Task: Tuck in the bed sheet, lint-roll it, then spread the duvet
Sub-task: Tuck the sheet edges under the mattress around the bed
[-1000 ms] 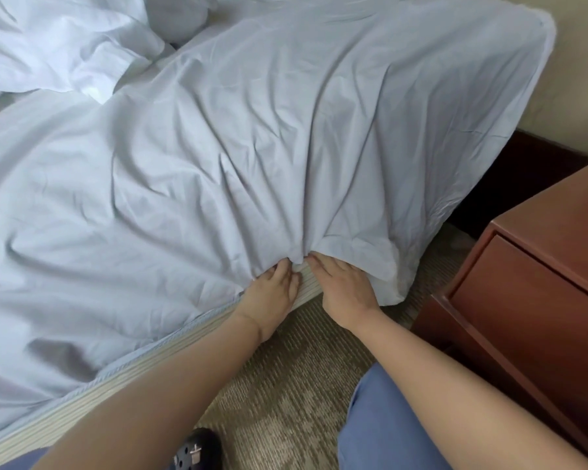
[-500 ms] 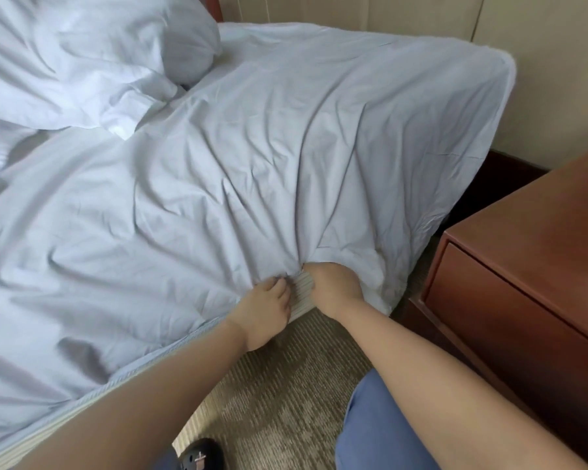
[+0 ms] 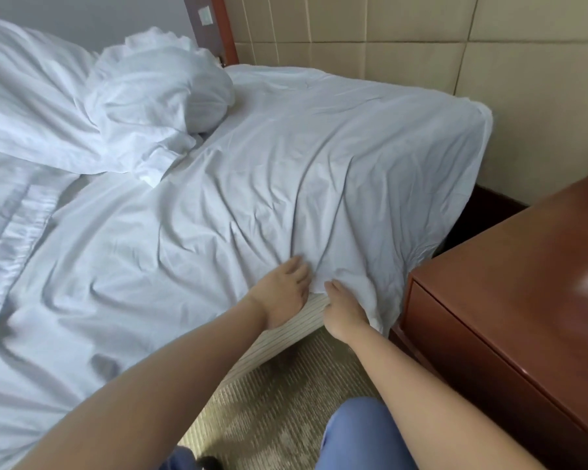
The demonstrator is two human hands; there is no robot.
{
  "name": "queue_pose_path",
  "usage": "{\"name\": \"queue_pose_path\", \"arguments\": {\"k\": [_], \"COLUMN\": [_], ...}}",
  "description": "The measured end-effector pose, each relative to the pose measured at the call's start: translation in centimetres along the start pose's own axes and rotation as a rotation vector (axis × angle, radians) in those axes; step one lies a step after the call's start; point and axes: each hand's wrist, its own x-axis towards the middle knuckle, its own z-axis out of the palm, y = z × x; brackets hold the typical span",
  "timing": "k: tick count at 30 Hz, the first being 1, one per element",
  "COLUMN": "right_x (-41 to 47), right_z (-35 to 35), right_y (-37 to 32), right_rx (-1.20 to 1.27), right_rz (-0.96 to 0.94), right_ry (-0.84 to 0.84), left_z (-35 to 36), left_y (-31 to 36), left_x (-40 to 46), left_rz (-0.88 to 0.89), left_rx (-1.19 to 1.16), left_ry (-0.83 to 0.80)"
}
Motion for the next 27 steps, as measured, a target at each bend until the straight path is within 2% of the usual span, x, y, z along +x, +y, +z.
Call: {"name": "queue_pose_path", "arguments": {"k": [2, 7, 10, 18, 27], "right_x": [-0.1, 1.5, 2.1, 4.4, 6.8], "right_z": [-0.4, -1.1, -0.2, -0.6, -1.0], "right_y": [0.1, 0.0, -0.7, -0.5, -0.1], "right_rx": [-0.022, -0.222, -0.279, -0.460, -0.591], "right_rz": [-0.019, -0.068, -0.041, 0.005, -0.006], "right_ry": [-0.041, -0.055, -0.043, 0.069, 0.070], "left_z": [-0.3, 0.2, 1.6, 4.0, 5.2], "left_y": [-0.9, -1.9, -1.2, 0.5, 0.6], "left_x": [0.8, 2.3, 3.0, 4.8, 5.9], "left_rz": [0.022, 0.104, 0.153, 0.186, 0.289], "left_rx": [0.049, 0.211, 0.340, 0.480, 0.571], "left_ry": [-0.165, -0.228, -0.220, -0.160, -0.092]}}
